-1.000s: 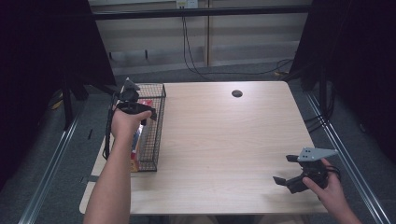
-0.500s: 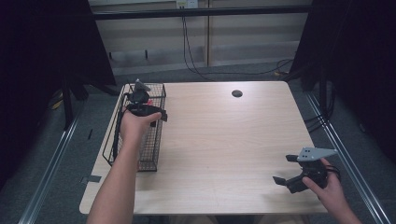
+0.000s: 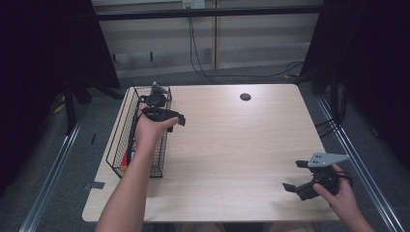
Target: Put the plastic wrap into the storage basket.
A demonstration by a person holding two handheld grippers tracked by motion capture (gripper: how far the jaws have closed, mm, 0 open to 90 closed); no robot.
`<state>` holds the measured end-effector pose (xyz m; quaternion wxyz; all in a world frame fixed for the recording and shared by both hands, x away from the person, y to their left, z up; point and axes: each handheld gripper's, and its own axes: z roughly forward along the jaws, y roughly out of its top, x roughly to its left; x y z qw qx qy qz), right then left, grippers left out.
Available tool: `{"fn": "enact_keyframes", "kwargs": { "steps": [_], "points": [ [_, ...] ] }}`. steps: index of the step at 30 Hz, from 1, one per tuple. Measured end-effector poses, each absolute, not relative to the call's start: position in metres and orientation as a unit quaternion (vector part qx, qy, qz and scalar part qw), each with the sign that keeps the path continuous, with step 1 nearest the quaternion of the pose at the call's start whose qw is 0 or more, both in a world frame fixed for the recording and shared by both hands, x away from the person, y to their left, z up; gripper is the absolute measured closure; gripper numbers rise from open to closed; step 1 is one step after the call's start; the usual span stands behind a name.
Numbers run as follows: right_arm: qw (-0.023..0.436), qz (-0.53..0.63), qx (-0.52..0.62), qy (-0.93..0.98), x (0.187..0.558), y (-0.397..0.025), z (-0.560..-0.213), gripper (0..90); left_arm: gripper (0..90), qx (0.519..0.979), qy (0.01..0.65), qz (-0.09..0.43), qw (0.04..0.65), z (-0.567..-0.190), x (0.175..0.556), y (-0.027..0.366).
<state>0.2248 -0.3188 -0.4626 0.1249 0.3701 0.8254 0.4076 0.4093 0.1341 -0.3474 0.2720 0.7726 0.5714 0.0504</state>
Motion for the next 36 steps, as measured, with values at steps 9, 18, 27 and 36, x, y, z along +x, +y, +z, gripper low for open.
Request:
{"fn": "enact_keyframes", "kwargs": {
  "steps": [9, 18, 27, 36],
  "points": [
    [0.125, 0.408, 0.370, 0.826, 0.225, -0.319, -0.463, 0.1, 16.7, 0.774, 0.564, 0.044, 0.284, -0.354, 0.406, 0.124],
    [0.126, 0.409, 0.367, 0.826, 0.225, -0.319, -0.463, 0.1, 13.6, 0.785, 0.546, 0.040, 0.289, -0.361, 0.403, 0.114],
    [0.126, 0.408, 0.367, 0.826, 0.224, -0.319, -0.462, 0.1, 12.4, 0.790, 0.537, 0.037, 0.294, -0.370, 0.399, 0.105],
    [0.124, 0.408, 0.366, 0.827, 0.224, -0.318, -0.463, 0.1, 12.3, 0.793, 0.528, 0.041, 0.302, -0.378, 0.392, 0.097]
  ]
}}
